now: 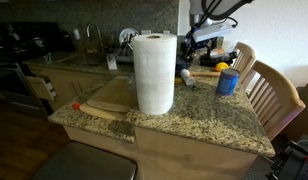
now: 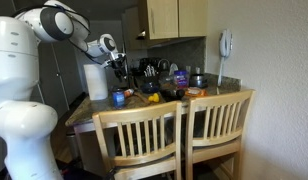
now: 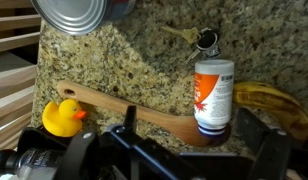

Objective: Put the white bottle inside the bowl

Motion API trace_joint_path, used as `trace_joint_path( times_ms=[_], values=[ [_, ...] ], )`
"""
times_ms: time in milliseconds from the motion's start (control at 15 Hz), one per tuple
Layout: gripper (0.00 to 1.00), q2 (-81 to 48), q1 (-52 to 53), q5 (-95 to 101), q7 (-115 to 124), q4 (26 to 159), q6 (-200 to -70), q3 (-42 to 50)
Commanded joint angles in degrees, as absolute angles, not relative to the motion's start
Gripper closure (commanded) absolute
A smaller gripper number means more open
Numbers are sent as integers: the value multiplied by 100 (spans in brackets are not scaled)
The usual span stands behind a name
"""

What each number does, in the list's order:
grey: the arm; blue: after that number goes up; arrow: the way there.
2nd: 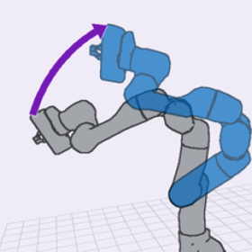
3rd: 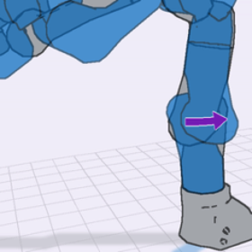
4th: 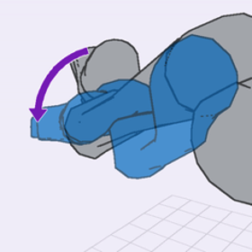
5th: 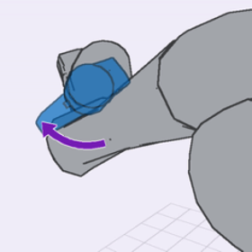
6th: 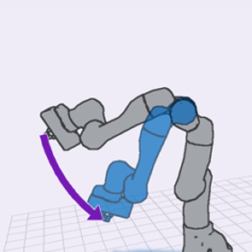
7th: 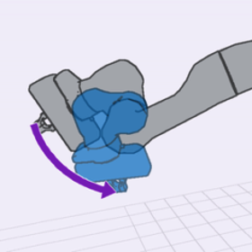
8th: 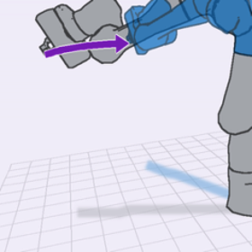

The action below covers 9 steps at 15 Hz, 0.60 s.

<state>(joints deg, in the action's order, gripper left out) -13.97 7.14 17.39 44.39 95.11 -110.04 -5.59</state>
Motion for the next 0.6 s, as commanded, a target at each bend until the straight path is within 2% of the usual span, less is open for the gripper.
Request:
trace_joint_path(
  times_ms=[0,200,467,533],
  values=[
    [0,-1371,827,1705,4417,9483,-10988,-416],
    [0,-1292,812,1646,4526,9523,-11095,-393],
    [0,-1835,881,1679,4528,9209,-10972,-383],
    [0,-1515,878,1654,4553,9422,-11028,-370]
  ],
)
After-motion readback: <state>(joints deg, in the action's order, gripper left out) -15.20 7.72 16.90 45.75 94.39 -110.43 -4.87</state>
